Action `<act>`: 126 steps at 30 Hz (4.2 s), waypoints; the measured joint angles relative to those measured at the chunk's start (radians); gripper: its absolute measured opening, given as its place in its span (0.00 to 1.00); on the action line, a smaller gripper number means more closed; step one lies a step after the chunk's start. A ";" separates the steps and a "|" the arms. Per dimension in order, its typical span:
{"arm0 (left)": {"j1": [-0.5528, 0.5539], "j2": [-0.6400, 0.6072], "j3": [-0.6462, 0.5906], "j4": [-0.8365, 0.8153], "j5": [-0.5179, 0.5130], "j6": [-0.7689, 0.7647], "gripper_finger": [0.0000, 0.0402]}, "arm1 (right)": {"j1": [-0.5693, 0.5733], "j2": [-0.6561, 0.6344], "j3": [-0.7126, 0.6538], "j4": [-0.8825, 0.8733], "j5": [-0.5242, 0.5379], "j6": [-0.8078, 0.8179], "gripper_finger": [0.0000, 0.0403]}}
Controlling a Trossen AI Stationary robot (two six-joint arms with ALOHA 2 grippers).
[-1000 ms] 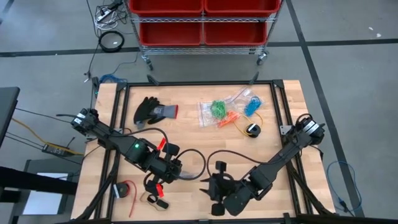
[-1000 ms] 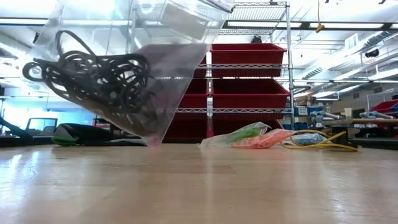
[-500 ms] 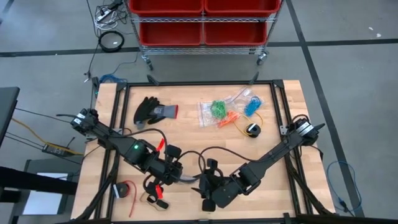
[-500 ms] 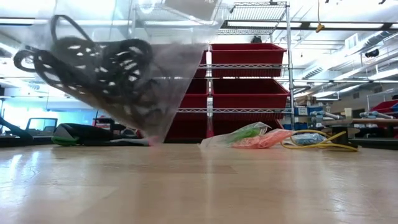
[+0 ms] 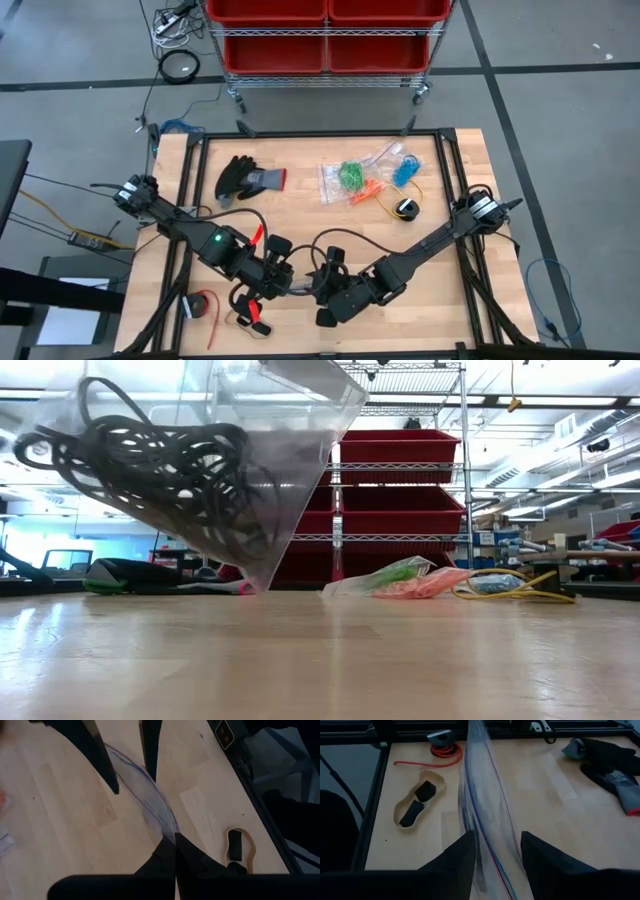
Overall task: Sort rubber bands
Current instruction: Close the transparent zip bag
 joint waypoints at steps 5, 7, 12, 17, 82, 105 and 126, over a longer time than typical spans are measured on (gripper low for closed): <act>-0.001 0.000 0.000 0.000 -0.001 0.000 0.00 | -0.003 0.000 0.000 0.005 -0.029 -0.017 0.25; -0.001 0.000 0.000 0.000 -0.012 0.001 0.00 | -0.008 0.000 0.000 0.005 -0.061 -0.014 0.18; -0.001 0.000 0.000 0.000 -0.036 0.003 0.00 | -0.012 0.000 0.000 0.005 -0.082 -0.030 0.02; -0.010 0.000 0.000 -0.005 -0.129 -0.003 0.02 | -0.011 0.000 0.000 0.004 -0.078 -0.035 0.00; -0.431 -0.492 -0.572 0.233 -0.873 -0.530 0.41 | -0.895 -0.765 -0.799 0.151 -0.747 -0.257 0.00; -0.435 -0.945 -0.954 0.514 -0.988 -0.433 0.41 | -1.140 -0.877 -1.102 0.469 -0.892 -0.206 0.00; -0.435 -0.986 -1.004 0.552 -0.951 -0.418 0.41 | -1.178 -0.879 -1.111 0.394 -0.736 -0.106 0.46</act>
